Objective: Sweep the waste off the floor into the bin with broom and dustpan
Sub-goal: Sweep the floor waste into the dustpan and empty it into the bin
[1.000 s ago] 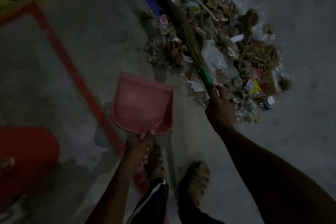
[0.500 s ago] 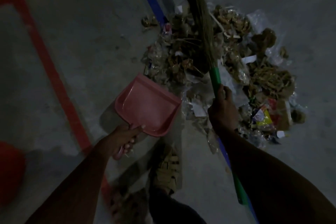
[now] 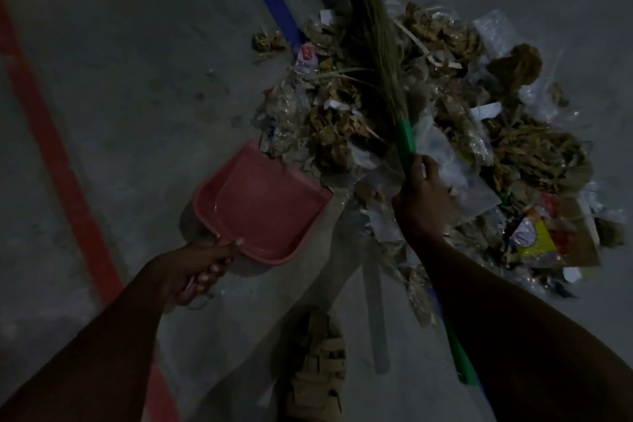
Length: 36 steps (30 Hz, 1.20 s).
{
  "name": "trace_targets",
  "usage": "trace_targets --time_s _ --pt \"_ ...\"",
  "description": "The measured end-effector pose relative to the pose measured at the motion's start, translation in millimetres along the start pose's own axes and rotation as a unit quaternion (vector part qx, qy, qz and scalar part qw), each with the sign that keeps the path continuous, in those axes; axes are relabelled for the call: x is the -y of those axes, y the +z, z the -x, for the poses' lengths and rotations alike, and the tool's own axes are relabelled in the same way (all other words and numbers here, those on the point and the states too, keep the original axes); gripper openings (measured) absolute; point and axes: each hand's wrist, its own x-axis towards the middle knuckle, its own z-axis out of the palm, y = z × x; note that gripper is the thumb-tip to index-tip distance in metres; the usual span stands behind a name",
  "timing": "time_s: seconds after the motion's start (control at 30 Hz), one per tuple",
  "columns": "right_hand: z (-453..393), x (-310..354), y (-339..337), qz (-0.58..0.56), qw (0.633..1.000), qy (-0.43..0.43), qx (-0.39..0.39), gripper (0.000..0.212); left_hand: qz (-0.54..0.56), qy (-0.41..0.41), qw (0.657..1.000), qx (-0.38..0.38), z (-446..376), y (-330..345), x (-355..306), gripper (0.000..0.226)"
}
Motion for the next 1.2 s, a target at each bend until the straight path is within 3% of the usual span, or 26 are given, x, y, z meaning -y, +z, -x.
trace_targets --time_s 0.2,0.33,0.5,0.63,0.7,0.8,0.97,1.1,1.2 --pt "1.7 -5.8 19.0 -0.051 0.999 -0.014 -0.002 0.067 -0.064 0.034 0.997 0.019 -29.6 -11.3 -27.7 0.042" --pt "7.7 -11.1 53.0 -0.087 0.992 -0.09 0.014 0.061 -0.073 0.076 0.993 0.059 -39.3 -9.7 -55.9 0.046" --pt "8.8 -10.6 74.6 -0.127 0.985 -0.118 -0.006 0.058 -0.173 0.149 0.972 0.05 -45.3 -10.1 -84.5 0.092" --pt "20.6 -14.2 59.8 -0.122 0.982 -0.139 -0.026 0.059 -0.194 0.177 0.962 0.068 -47.4 -6.1 -91.5 0.1" --pt "30.0 -19.2 54.4 -0.112 0.983 -0.133 -0.063 0.056 -0.199 0.19 0.959 0.068 -50.5 0.1 -93.4 0.089" --pt "42.0 -26.4 40.5 -0.118 0.978 -0.121 -0.121 0.06 -0.194 0.202 0.959 0.047 -57.6 12.5 -97.1 0.053" --pt "33.5 -40.6 18.1 -0.127 0.975 -0.019 -0.184 0.049 -0.197 0.204 0.958 0.039 -65.2 23.1 -94.4 0.044" --pt "18.9 -66.0 15.8 -0.077 0.987 0.071 -0.119 0.038 -0.197 0.205 0.958 0.043 -63.7 23.6 -94.9 0.044" --pt "19.9 -84.7 18.1 -0.047 0.997 0.042 -0.054 0.029 -0.202 0.203 0.957 0.049 -64.6 22.6 -97.6 0.044"
